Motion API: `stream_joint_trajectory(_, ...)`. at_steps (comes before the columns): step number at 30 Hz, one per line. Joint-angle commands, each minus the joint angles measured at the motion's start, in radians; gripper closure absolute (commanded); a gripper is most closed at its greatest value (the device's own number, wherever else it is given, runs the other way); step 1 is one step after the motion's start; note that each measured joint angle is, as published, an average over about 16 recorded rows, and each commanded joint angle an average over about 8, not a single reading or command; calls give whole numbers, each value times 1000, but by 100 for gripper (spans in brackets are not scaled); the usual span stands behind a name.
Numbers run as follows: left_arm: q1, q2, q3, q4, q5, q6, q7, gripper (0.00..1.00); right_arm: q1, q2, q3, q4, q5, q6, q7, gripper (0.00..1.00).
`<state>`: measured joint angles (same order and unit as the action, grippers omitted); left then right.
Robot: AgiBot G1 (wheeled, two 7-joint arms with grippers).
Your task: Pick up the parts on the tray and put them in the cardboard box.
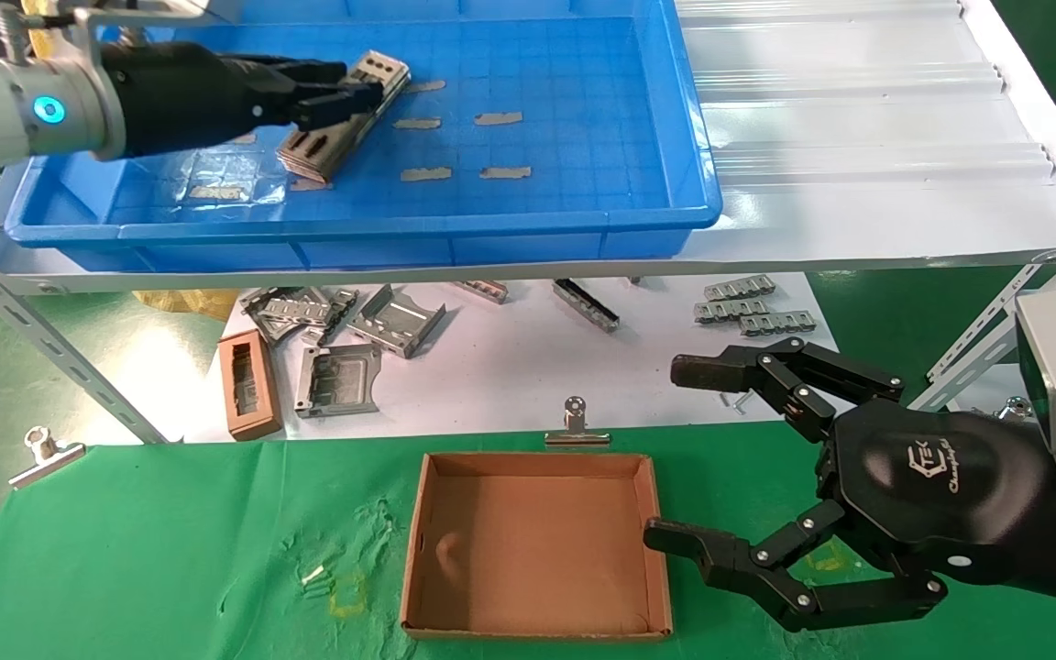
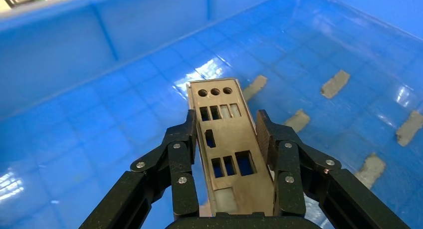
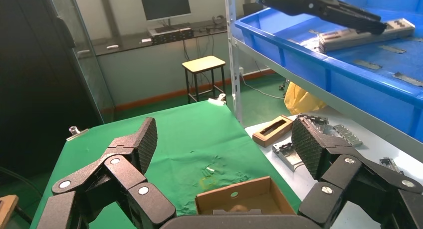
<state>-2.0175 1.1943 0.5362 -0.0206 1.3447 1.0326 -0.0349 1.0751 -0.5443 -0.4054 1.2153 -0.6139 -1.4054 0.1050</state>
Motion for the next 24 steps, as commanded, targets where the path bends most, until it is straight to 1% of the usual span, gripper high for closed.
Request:
stream_joint_trajectory(1, -5, -6, -4, -5, -5, 6, 5, 100, 0, 0, 0, 0, 0, 0, 0, 0)
stream_joint_trajectory(7, -20, -37, -16, -19, -24, 134, 26, 100, 0, 0, 0, 0, 0, 0, 0, 0)
stream_joint_trajectory(16, -32, -76, -31, -23, -49, 273, 58, 100, 0, 0, 0, 0, 0, 0, 0, 0)
stream_joint_trajectory(24, -24, -116, -36, -54, -62, 476, 116, 100, 0, 0, 0, 0, 0, 0, 0, 0)
